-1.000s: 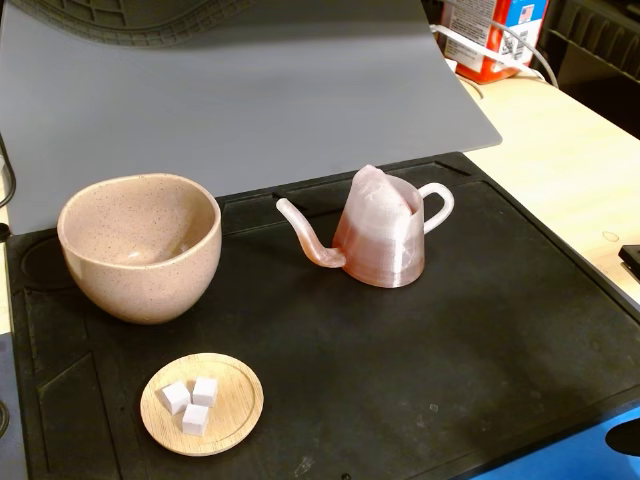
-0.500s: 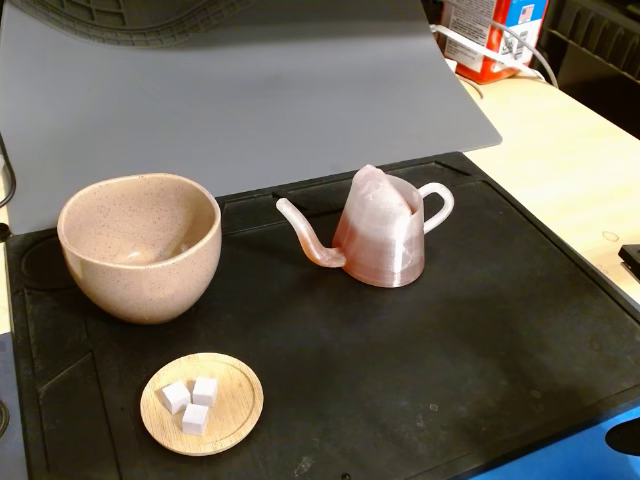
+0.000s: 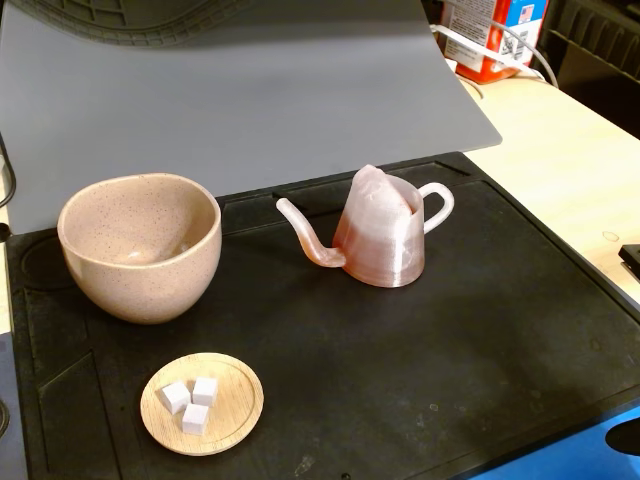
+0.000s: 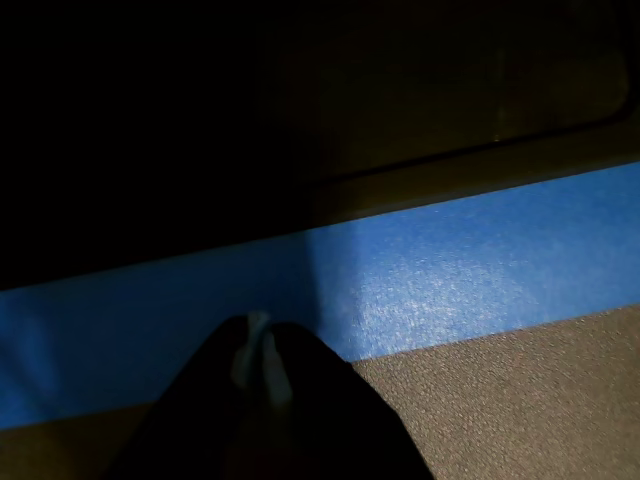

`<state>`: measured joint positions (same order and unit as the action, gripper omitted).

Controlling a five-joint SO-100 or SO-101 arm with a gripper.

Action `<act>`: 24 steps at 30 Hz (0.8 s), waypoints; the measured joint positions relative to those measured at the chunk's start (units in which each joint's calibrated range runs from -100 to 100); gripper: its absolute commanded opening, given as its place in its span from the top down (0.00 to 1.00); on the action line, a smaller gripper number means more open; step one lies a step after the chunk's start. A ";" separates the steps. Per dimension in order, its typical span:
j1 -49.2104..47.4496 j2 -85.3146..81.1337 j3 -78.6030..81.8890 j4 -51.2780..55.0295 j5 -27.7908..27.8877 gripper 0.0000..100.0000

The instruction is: Pick up a kettle and pour liquid into a cup.

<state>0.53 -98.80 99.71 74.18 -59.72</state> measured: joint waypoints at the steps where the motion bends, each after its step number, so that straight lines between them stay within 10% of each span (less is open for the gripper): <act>1: 0.00 0.00 0.00 0.00 0.00 1.00; 19: 0.15 0.09 0.00 0.00 0.00 1.00; 24: 0.15 13.78 0.00 -23.63 0.00 1.00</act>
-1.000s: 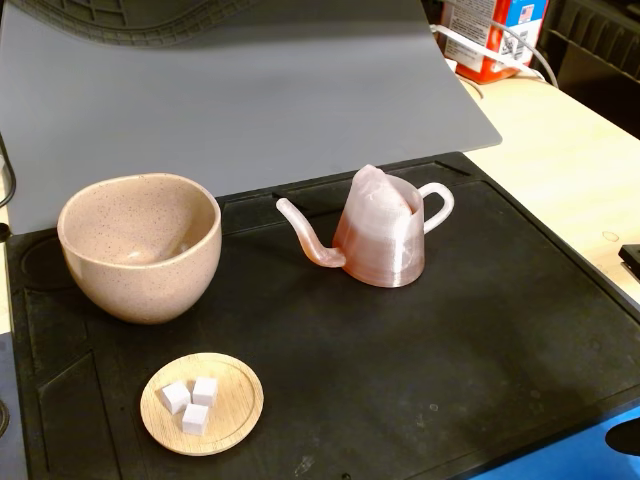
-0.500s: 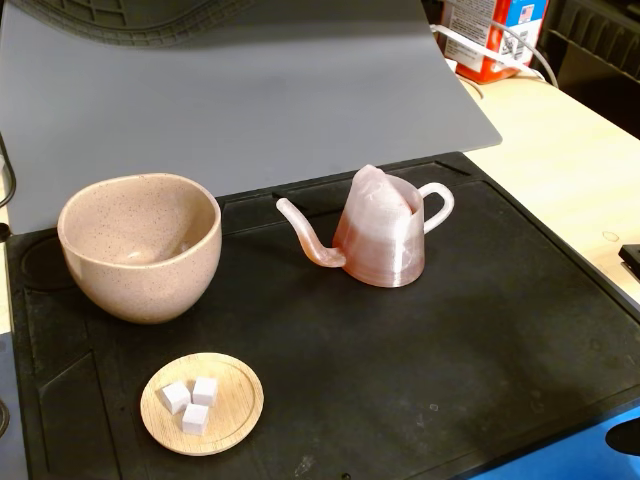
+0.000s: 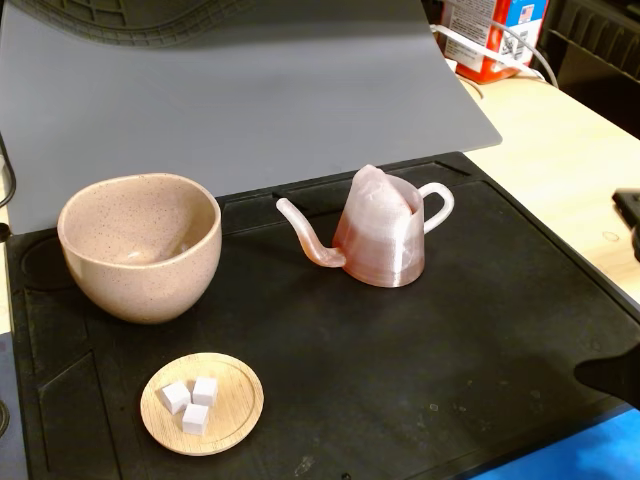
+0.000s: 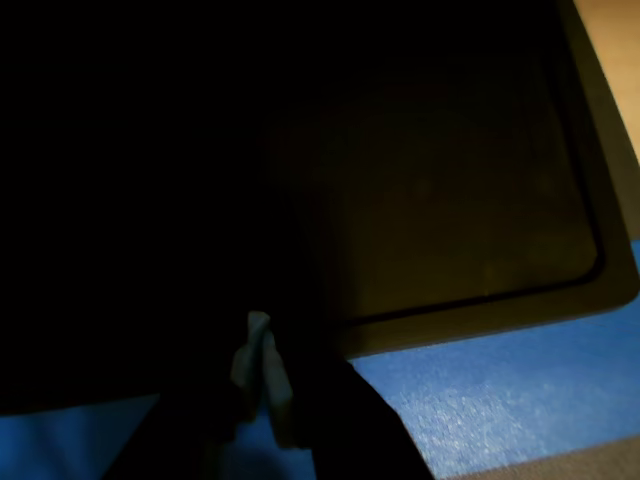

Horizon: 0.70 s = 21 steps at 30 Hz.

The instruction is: Pick up a kettle and pour liquid into a cup.

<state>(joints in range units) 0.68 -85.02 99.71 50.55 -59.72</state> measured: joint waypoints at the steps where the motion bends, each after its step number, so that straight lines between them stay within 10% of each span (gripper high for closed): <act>1: 0.00 2.40 0.00 -2.71 0.00 1.00; 7: 0.00 18.75 -0.29 -34.31 0.00 0.99; 21: 0.00 21.06 -0.78 -36.85 3.30 0.99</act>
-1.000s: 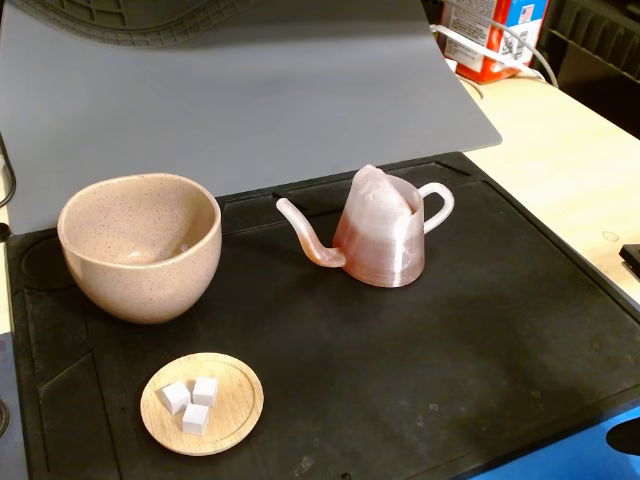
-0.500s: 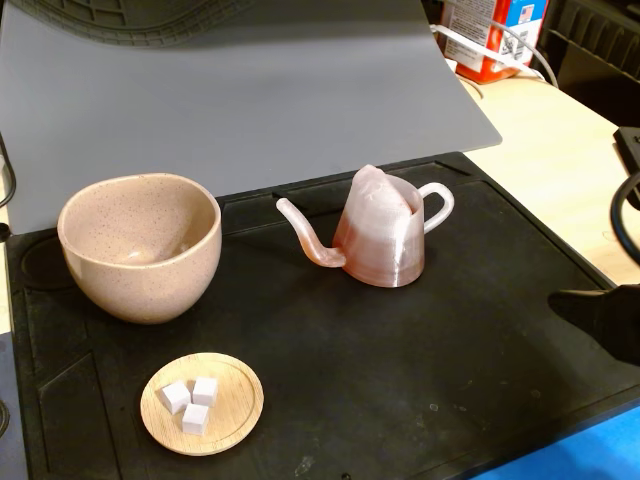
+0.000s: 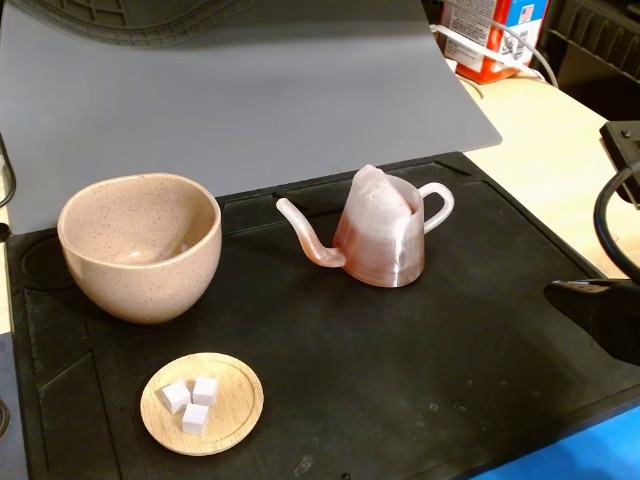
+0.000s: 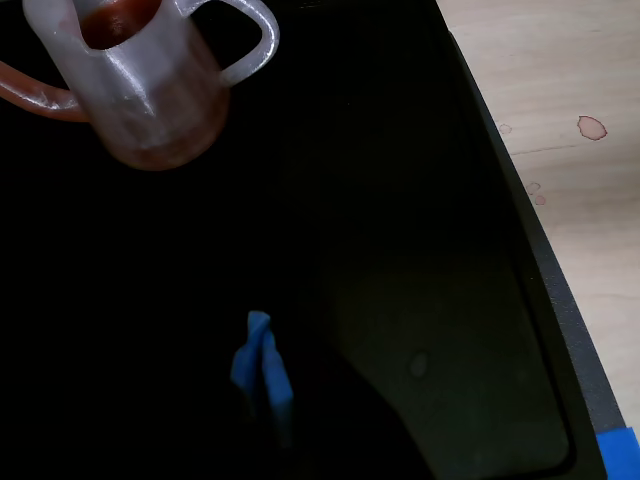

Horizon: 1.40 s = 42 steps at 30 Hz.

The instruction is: Pick up a kettle and pour liquid into a cup.

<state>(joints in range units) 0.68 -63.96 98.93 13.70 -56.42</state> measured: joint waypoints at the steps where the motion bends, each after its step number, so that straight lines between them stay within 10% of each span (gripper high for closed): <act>1: 0.00 0.00 0.00 0.00 0.00 0.99; 5: 0.00 11.99 -8.76 -0.70 0.10 0.99; 12: -1.89 41.27 -13.92 -34.22 5.66 0.87; 42: -2.49 70.38 -46.45 -35.45 14.77 0.76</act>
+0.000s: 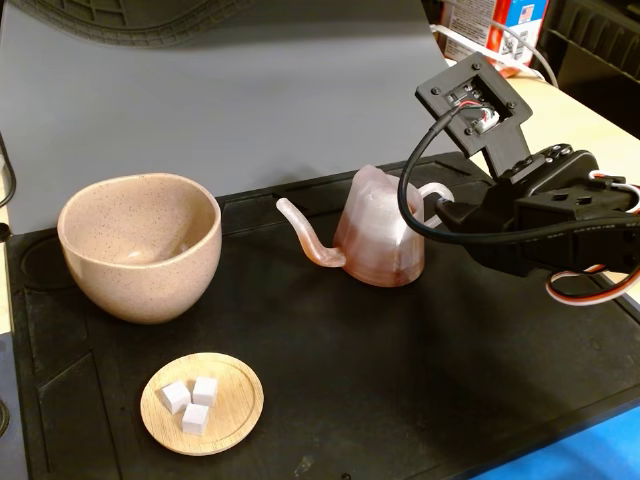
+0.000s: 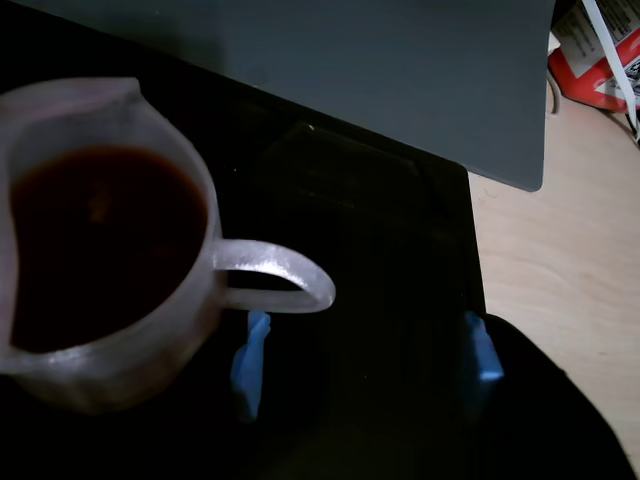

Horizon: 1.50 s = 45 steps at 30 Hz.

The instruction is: Pick up a kettle and pour liquid into a cup.

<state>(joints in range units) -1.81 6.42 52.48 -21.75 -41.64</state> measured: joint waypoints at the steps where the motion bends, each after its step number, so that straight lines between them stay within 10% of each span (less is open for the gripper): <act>1: 0.00 0.00 0.00 0.00 0.00 0.76; 31: 0.38 6.93 -9.44 0.09 2.04 0.76; 43: 0.38 11.39 -13.73 0.09 2.10 0.83; 45: 0.38 11.56 -13.92 0.09 2.10 0.99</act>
<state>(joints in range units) -1.44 17.98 38.56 -21.66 -39.55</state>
